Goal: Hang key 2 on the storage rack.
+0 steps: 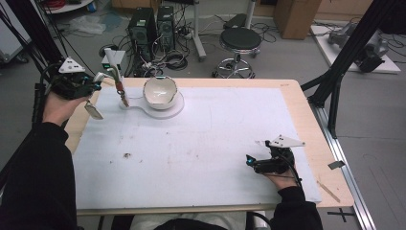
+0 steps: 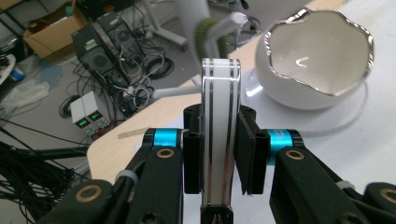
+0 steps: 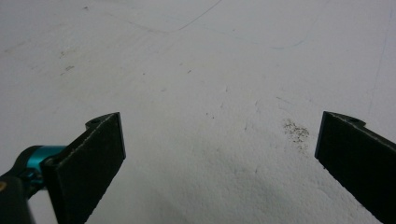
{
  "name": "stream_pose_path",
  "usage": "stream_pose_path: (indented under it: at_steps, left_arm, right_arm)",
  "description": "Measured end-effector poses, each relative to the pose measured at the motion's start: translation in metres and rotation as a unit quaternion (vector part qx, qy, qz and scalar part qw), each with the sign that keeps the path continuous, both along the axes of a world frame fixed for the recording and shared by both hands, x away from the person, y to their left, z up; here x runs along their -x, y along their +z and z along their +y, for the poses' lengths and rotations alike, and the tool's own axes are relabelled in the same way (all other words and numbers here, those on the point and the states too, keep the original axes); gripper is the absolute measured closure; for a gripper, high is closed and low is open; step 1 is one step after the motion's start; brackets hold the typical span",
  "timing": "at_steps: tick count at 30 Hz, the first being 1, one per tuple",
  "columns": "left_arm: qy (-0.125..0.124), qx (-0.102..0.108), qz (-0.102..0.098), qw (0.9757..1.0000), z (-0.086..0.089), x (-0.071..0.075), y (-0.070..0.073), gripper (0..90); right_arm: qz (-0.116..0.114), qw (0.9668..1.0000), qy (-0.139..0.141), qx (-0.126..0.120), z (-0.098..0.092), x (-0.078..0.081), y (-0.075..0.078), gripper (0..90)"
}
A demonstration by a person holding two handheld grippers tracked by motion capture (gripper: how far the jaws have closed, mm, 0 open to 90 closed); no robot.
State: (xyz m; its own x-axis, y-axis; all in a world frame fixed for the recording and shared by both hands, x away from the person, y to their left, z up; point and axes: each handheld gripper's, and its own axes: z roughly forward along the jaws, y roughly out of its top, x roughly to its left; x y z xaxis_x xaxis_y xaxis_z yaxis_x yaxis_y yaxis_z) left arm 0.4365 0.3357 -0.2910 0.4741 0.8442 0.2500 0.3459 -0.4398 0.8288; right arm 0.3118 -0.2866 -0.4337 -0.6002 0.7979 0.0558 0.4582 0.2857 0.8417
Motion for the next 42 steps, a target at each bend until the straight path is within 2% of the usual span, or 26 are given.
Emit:
stream_pose_path:
  at_steps: [4,5,10,16,18,24,25,29,30,31,38,39,42]
  left_arm:
    - [0.0,0.003,-0.011,0.9999,0.004,-0.002,0.0,74.3]
    - [0.001,0.01,-0.016,0.9998,0.005,-0.004,0.0,74.3]
    - [0.004,0.003,-0.007,1.0,0.003,-0.01,-0.001,74.4]
    - [0.025,0.004,-0.011,0.9996,0.006,-0.021,0.004,74.4]
    - [0.031,0.014,-0.021,0.9992,0.009,-0.028,0.008,74.4]
    - [0.029,-0.001,-0.032,0.9991,0.008,-0.04,0.008,74.4]
    - [0.029,-0.001,-0.039,0.9988,0.009,-0.044,0.01,74.4]
    - [0.032,0.006,-0.036,0.9988,0.009,-0.051,0.012,74.4]
    - [0.037,-0.007,-0.032,0.9988,0.007,-0.057,0.013,74.4]
    - [0.037,-0.007,-0.032,0.9988,0.007,-0.057,0.013,74.4]
    - [0.037,-0.006,-0.041,0.9985,0.006,-0.072,0.025,74.4]
    - [0.034,0.001,-0.05,0.9982,0.006,-0.075,0.029,74.4]
    - [0.034,-0.004,-0.05,0.9982,0.004,-0.083,0.035,74.4]
  right_arm:
    - [0.001,1.0,-0.001,0.0,-0.001,0.0,0.0,0.8]
    - [0.001,1.0,-0.002,0.001,-0.001,0.0,0.0,0.8]
    - [0.002,1.0,-0.002,0.002,-0.001,0.001,-0.001,0.8]
    - [0.003,1.0,-0.003,0.004,-0.001,0.001,-0.002,0.8]
    - [0.003,1.0,-0.003,0.003,-0.002,0.001,-0.002,0.8]
    - [0.008,1.0,-0.005,0.004,-0.003,0.0,-0.003,0.8]
    - [0.006,1.0,-0.006,0.004,-0.003,0.0,-0.003,0.8]
    - [0.005,1.0,-0.008,0.0,-0.004,0.001,-0.002,0.7]
    - [0.004,1.0,-0.007,-0.003,-0.004,0.001,-0.002,0.8]
    - [0.006,1.0,-0.006,-0.001,-0.003,0.001,-0.003,0.8]
    - [0.008,0.9999,-0.011,0.003,-0.003,0.003,-0.003,0.8]
    - [0.006,0.9999,-0.011,0.005,-0.004,0.003,-0.003,0.8]
    - [0.006,0.9998,-0.015,0.011,-0.005,0.004,-0.002,0.7]
